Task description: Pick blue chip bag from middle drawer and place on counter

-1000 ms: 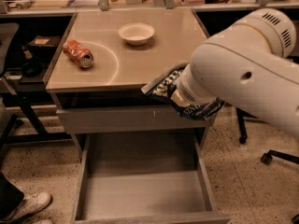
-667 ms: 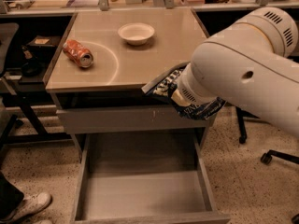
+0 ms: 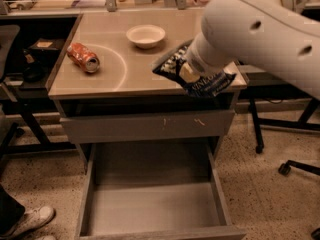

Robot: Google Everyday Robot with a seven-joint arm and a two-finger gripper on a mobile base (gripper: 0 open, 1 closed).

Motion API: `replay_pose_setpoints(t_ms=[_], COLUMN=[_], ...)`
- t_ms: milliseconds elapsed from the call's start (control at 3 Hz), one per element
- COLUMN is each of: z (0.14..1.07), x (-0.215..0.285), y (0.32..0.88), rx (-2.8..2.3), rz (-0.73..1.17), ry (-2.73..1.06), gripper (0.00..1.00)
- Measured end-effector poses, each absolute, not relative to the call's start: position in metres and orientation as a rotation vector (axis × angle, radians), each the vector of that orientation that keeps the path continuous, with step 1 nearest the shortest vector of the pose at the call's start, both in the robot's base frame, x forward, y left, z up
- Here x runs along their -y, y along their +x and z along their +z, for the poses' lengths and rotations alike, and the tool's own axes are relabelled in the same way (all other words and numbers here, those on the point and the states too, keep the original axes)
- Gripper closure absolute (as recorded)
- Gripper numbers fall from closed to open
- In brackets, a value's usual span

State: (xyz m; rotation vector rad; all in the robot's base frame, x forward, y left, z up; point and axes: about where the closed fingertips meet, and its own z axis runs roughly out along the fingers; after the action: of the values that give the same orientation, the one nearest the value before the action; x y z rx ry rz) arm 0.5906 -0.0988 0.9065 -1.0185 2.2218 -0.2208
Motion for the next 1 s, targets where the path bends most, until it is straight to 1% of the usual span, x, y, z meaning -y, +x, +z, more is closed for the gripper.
replay_pose_setpoints(t_ms=[333,1000], z=[0.924,0.915], x=[0.093,0.071], y=[0.631,0.704], rx=[-2.191,-2.163], rz=[-0.224,-0.183], ry=[-1.029,-1.067], gripper=[1.0,1.0])
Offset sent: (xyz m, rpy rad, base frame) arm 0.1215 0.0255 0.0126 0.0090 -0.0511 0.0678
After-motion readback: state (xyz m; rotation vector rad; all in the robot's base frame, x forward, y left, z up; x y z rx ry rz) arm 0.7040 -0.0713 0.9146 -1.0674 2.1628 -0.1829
